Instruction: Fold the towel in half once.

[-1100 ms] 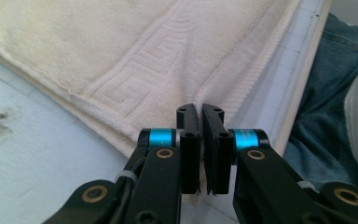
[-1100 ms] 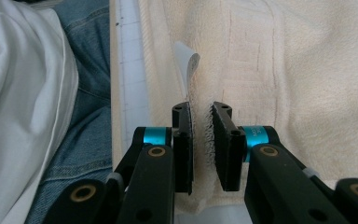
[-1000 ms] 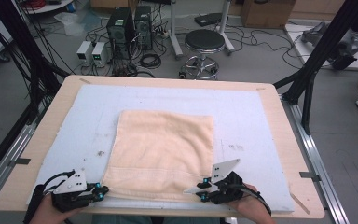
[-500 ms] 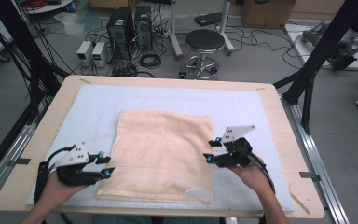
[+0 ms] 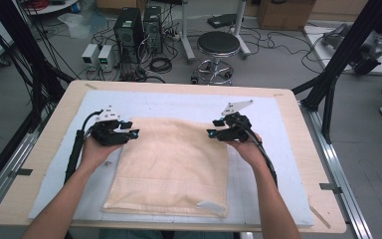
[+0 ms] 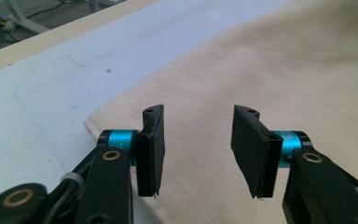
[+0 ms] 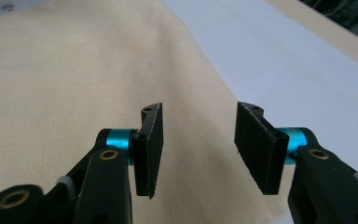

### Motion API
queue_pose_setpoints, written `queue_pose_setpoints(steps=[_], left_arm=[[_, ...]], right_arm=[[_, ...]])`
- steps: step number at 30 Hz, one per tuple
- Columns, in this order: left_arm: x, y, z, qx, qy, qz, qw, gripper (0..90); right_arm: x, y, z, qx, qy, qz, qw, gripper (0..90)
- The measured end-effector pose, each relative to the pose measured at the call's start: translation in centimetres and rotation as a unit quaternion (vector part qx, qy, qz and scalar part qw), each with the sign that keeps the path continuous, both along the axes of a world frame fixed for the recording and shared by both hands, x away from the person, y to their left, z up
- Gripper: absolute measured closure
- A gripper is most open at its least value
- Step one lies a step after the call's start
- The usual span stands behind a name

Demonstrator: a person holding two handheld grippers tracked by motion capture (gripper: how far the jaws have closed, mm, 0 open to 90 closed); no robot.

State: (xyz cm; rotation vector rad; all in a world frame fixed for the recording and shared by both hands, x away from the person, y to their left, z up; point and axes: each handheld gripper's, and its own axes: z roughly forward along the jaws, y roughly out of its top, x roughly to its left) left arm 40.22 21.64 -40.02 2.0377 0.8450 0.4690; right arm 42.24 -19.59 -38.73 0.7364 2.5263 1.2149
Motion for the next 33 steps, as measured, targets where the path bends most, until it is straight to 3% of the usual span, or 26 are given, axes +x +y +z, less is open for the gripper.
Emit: queue_pose_setpoints(steps=[3, 6, 8, 11, 14, 16, 17, 20, 24, 26, 29, 31, 33], left_arm=[[1.3, -0.2, -1.1, 0.011, 0.004, 0.026, 0.9996, 49.6], [2.1, -0.1, -2.5, 0.026, 0.040, 0.042, 0.9980, 50.3], [2.1, -0.1, -3.0, 0.038, 0.054, 0.035, 0.9972, 61.2], [1.3, 0.1, -2.4, 0.035, 0.033, 0.029, 0.9984, 82.4], [0.1, 0.1, -2.0, 0.045, 0.023, 0.015, 0.9986, 84.6], [-0.8, 0.6, -2.0, 0.040, 0.015, 0.007, 0.9990, 85.8], [-1.3, 0.7, -2.1, 0.032, 0.015, 0.005, 0.9994, 85.9], [-2.5, 1.1, -2.3, 0.035, 0.021, -0.015, 0.9991, 85.6], [-3.5, 1.4, -2.6, 0.029, 0.038, -0.046, 0.9978, 81.1], [-3.4, 1.7, -2.2, 0.015, 0.028, -0.041, 0.9986, 73.1], [-2.6, 2.1, -1.6, 0.000, 0.005, -0.004, 1.0000, 61.3], [-1.6, 2.4, -1.2, -0.014, 0.006, 0.013, 0.9998, 61.5], [-0.7, 2.4, -1.0, -0.013, -0.004, 0.028, 0.9995, 62.7]], right_arm=[[0.8, 0.8, -1.4, -0.018, 0.015, 0.002, 0.9997, 50.0], [1.2, 1.0, -2.4, -0.036, 0.043, 0.003, 0.9984, 62.1], [1.1, 1.0, -2.6, -0.038, 0.042, 0.009, 0.9983, 70.1], [0.7, 1.0, -2.7, -0.036, 0.034, 0.009, 0.9987, 72.7], [0.0, 0.8, -2.8, -0.027, 0.022, 0.006, 0.9994, 72.7], [-0.7, 0.7, -2.8, -0.020, 0.012, 0.008, 0.9997, 71.4], [-0.9, 0.6, -2.7, -0.015, 0.009, 0.011, 0.9998, 70.8], [-1.7, 0.5, -2.7, -0.005, 0.007, 0.018, 0.9998, 68.8], [-2.5, 0.5, -3.1, -0.017, 0.017, 0.035, 0.9991, 68.6], [-2.6, 0.5, -3.2, -0.026, 0.019, 0.035, 0.9989, 68.6], [-2.7, 0.7, -3.3, -0.032, 0.020, 0.039, 0.9985, 68.9], [-2.7, 0.8, -3.4, -0.034, 0.022, 0.040, 0.9984, 69.0], [-2.6, 0.7, -3.5, -0.034, 0.022, 0.043, 0.9983, 69.0]])
